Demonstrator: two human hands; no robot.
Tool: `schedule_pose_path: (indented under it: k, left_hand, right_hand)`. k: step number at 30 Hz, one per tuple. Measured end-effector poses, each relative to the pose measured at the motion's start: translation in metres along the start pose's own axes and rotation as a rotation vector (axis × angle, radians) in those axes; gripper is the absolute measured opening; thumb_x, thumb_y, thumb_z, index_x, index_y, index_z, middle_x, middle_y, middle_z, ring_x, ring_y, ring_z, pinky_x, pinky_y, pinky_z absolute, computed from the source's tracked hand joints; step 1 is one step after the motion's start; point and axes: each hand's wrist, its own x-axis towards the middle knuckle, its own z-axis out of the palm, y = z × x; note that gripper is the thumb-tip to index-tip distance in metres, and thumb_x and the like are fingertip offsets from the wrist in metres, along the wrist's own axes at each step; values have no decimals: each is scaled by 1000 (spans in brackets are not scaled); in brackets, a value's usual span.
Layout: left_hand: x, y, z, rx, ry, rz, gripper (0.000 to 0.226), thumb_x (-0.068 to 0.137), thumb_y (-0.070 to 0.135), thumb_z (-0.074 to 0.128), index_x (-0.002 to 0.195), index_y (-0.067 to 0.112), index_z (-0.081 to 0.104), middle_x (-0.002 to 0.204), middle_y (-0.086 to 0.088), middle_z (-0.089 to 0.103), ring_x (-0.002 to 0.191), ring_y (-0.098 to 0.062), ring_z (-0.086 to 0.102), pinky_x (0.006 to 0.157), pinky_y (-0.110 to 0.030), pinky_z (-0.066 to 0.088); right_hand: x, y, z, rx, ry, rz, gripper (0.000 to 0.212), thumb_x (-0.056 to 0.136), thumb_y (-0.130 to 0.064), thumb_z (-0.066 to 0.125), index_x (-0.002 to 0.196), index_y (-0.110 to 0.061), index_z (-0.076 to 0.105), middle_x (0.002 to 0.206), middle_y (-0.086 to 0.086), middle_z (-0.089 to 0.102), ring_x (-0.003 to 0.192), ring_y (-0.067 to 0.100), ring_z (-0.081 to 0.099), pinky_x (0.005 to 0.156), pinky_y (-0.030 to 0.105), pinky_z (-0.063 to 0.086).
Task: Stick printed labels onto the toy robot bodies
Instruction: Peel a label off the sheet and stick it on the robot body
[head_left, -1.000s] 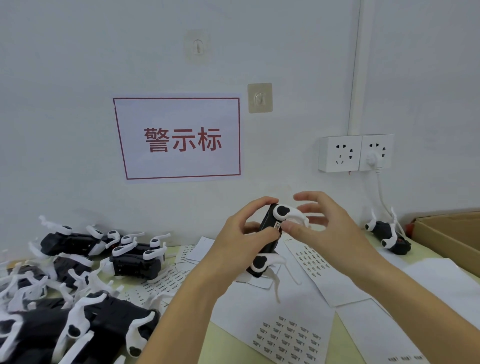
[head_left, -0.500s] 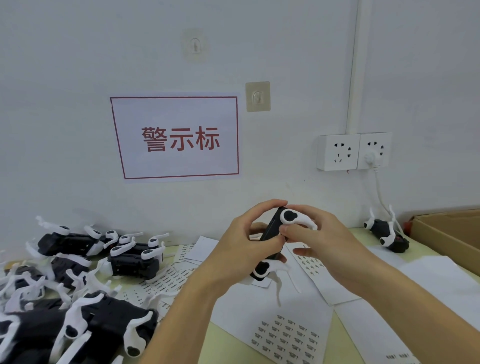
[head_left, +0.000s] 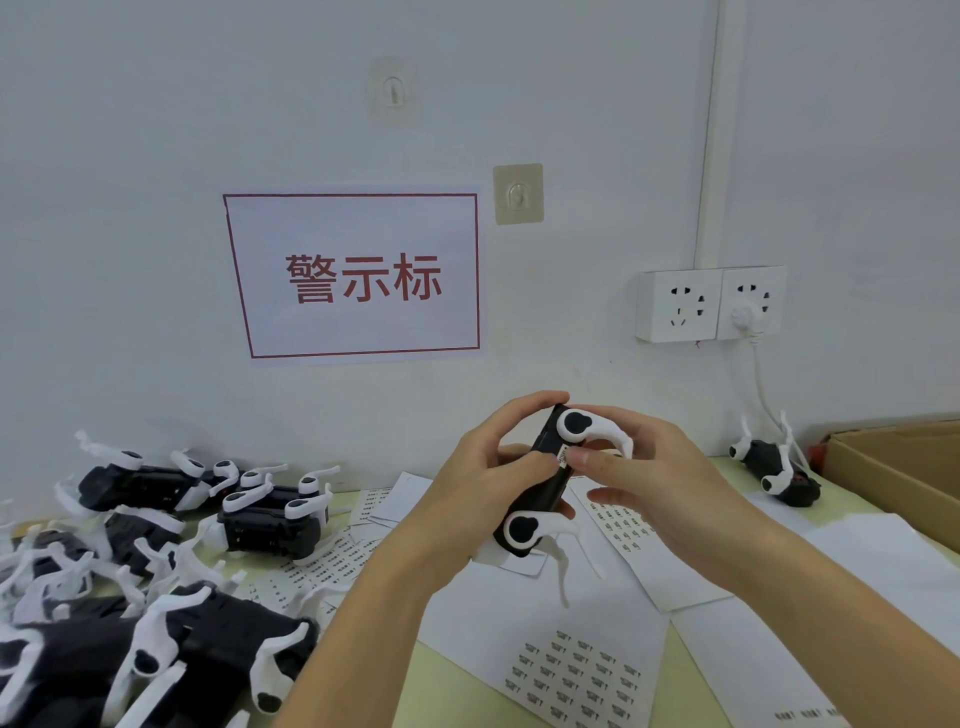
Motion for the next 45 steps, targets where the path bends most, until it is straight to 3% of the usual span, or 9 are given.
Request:
schedule_pose_path:
  k: [3, 7, 13, 18, 22, 25, 33, 38, 45]
  left_hand:
    - [0, 0, 1, 11, 8, 9, 43, 84, 33, 69, 123, 48, 61, 105, -5, 76, 81, -31, 74, 76, -36, 58]
    - [0, -2, 0, 6, 30, 21, 42, 87, 28, 65, 124, 48, 62, 105, -6, 76, 81, -34, 74, 77, -39, 59]
    - [0, -2, 0, -1, 28, 28, 39, 91, 25, 64, 124, 46, 63, 107, -6, 76, 80, -34, 74, 76, -37, 57]
    - [1, -3, 1, -52, 15, 13, 42, 89, 23, 63, 124, 45, 64, 107, -9, 75, 82, -36, 74, 75, -36, 58]
    - [1, -5, 3, -17, 5, 33, 48, 86, 21, 64, 126, 49, 62, 110, -8, 75, 84, -36, 74, 78, -37, 58]
    - [1, -6, 3, 16, 10, 42, 50, 84, 22, 69, 125, 50, 62, 111, -10, 74, 84, -36, 75, 79, -38, 59]
    - [1, -4, 2, 72, 6, 57, 49, 85, 20, 65, 123, 51, 62, 110, -5, 74, 82, -34, 75, 79, -36, 60]
    - [1, -5, 2, 80, -5, 60, 49, 82, 19, 66, 120, 51, 63, 109, -8, 74, 82, -33, 75, 77, -32, 60]
    - [2, -10, -2, 0, -9, 7, 56, 80, 18, 61, 131, 40, 55, 108, -10, 75, 92, -32, 74, 84, -40, 57]
  right_hand:
    - [0, 0, -1, -19, 0, -2, 32, 85, -30, 75, 115, -40, 70, 113, -3, 72, 108, 14, 68, 81, 30, 51]
    - [-1, -3, -5, -23, -51, -14, 30, 87, -28, 76, 112, -44, 71, 111, -6, 73, 106, 12, 69, 82, 31, 50]
    - [-2, -7, -5, -85, -37, -73, 35, 70, -52, 72, 105, -52, 69, 107, -14, 73, 99, 5, 70, 81, 28, 54]
    - [-3, -9, -7, -77, -22, -68, 33, 70, -46, 76, 102, -50, 71, 103, -11, 75, 98, 6, 70, 85, 31, 55]
    - [-2, -12, -11, -74, -12, -65, 28, 79, -27, 79, 96, -49, 73, 95, -12, 76, 88, -1, 70, 72, 16, 50]
    - [-1, -12, -12, -89, -13, -46, 31, 81, -23, 79, 97, -50, 73, 96, -11, 77, 89, 1, 71, 79, 24, 50]
    - [-3, -17, -23, -194, -132, -17, 34, 89, -26, 73, 110, -52, 67, 111, -12, 74, 101, 5, 69, 90, 35, 52]
    - [-3, -16, -19, -200, -85, -22, 31, 82, -31, 78, 103, -51, 68, 102, -15, 75, 96, 2, 70, 79, 21, 49]
    - [-3, -18, -18, -196, 7, -29, 29, 76, -36, 80, 103, -42, 73, 99, -10, 76, 97, 8, 71, 92, 33, 52]
